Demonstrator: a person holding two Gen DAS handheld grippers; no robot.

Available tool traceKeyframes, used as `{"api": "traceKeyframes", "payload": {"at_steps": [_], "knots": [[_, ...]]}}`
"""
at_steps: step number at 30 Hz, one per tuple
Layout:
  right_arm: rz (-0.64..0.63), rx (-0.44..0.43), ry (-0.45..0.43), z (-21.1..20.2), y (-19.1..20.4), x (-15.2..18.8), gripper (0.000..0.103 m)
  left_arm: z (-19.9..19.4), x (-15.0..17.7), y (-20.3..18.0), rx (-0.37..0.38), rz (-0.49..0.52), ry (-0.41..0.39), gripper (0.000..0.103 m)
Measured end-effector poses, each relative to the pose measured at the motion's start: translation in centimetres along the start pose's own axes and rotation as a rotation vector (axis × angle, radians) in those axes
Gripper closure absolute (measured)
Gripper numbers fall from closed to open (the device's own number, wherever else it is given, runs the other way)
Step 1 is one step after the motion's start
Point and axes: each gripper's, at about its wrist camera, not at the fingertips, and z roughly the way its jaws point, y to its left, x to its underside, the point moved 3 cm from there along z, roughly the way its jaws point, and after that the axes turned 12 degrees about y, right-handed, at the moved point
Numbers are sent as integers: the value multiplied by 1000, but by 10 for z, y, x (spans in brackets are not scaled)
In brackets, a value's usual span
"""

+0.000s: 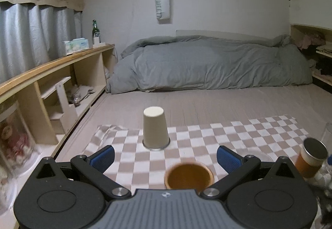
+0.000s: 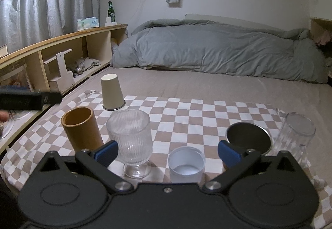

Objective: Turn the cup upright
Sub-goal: 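Move the left tool to the upside-down white cup and close around it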

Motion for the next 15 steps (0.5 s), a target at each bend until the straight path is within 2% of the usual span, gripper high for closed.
{"api": "traceKeyframes", "payload": {"at_steps": [5, 13, 15], "knots": [[15, -26, 14, 9, -6, -4, 0, 42, -32, 17, 75, 11, 25, 0], [28, -47, 46, 24, -11, -9, 0, 132, -67, 34, 70, 50, 42, 2], [28, -45, 54, 28, -14, -9, 0, 153, -72, 34, 83, 47, 62, 5]]}}
